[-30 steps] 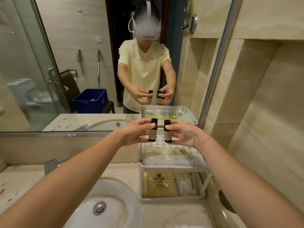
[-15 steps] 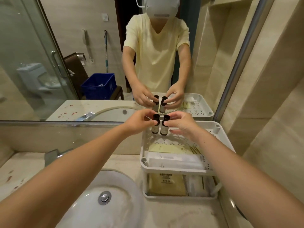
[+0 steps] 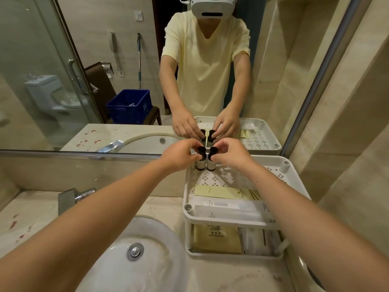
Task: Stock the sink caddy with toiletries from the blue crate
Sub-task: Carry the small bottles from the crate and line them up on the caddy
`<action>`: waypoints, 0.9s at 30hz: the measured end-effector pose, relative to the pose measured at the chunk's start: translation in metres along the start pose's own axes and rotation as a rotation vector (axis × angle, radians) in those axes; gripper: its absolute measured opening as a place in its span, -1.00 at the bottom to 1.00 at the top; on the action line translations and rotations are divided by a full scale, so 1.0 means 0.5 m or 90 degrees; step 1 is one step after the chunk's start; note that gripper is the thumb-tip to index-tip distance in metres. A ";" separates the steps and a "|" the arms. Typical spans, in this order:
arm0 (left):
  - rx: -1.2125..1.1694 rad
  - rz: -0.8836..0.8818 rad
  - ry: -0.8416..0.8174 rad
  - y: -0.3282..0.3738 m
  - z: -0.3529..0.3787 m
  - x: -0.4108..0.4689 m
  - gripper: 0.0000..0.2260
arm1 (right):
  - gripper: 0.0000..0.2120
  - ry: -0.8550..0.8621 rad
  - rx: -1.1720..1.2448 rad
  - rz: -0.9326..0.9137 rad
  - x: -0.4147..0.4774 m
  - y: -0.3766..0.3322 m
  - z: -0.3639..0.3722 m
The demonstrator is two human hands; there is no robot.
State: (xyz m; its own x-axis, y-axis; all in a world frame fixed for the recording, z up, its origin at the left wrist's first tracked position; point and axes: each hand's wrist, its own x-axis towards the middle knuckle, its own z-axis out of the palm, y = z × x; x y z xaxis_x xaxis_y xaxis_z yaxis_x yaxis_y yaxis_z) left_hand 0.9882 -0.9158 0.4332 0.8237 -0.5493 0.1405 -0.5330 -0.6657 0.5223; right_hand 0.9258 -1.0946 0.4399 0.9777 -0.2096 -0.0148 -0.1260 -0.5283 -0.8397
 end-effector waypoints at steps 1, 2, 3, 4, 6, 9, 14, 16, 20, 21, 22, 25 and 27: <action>-0.003 -0.006 0.001 -0.002 0.002 0.002 -0.71 | -0.79 0.003 -0.001 0.000 0.001 0.000 0.001; -0.006 -0.012 0.002 -0.003 0.004 0.004 -0.70 | -0.78 0.003 -0.003 -0.001 0.002 -0.001 0.001; -0.010 -0.018 0.003 -0.004 0.006 0.005 -0.69 | -0.78 0.003 -0.006 -0.001 0.003 -0.001 0.002; -0.013 -0.024 0.006 -0.005 0.007 0.006 -0.68 | -0.78 0.004 -0.009 -0.002 0.004 -0.001 0.003; -0.013 -0.033 0.016 -0.007 0.010 0.007 -0.66 | -0.78 0.007 -0.012 -0.002 0.007 -0.001 0.006; -0.004 -0.043 0.037 -0.007 0.016 0.008 -0.66 | -0.78 0.017 -0.029 -0.007 0.011 -0.002 0.013; -0.015 -0.049 0.087 -0.008 0.022 0.003 -0.65 | -0.80 0.047 -0.067 -0.020 0.013 -0.002 0.019; -0.019 -0.045 0.112 -0.008 0.025 0.000 -0.65 | -0.79 0.055 -0.064 -0.025 0.011 -0.001 0.020; -0.003 -0.036 0.151 -0.005 0.030 -0.011 -0.62 | -0.70 0.060 -0.061 -0.036 -0.002 0.001 0.024; -0.001 -0.036 0.160 -0.005 0.030 -0.017 -0.61 | -0.66 0.063 -0.067 -0.042 -0.007 0.000 0.025; 0.000 -0.036 0.170 -0.005 0.030 -0.025 -0.60 | -0.64 0.070 -0.078 -0.050 -0.014 -0.002 0.027; -0.002 -0.032 0.197 -0.003 0.025 -0.051 -0.59 | -0.57 0.112 -0.126 -0.073 -0.036 -0.008 0.031; 0.001 -0.032 0.202 -0.002 0.018 -0.070 -0.59 | -0.53 0.136 -0.147 -0.086 -0.050 -0.014 0.037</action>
State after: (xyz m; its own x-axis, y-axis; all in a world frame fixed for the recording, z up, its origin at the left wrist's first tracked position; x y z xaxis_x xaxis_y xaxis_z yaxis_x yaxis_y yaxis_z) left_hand 0.9584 -0.9004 0.4204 0.8680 -0.3315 0.3696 -0.4904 -0.6887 0.5341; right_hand 0.9054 -1.0704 0.4361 0.9336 -0.2799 0.2235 -0.0559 -0.7302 -0.6809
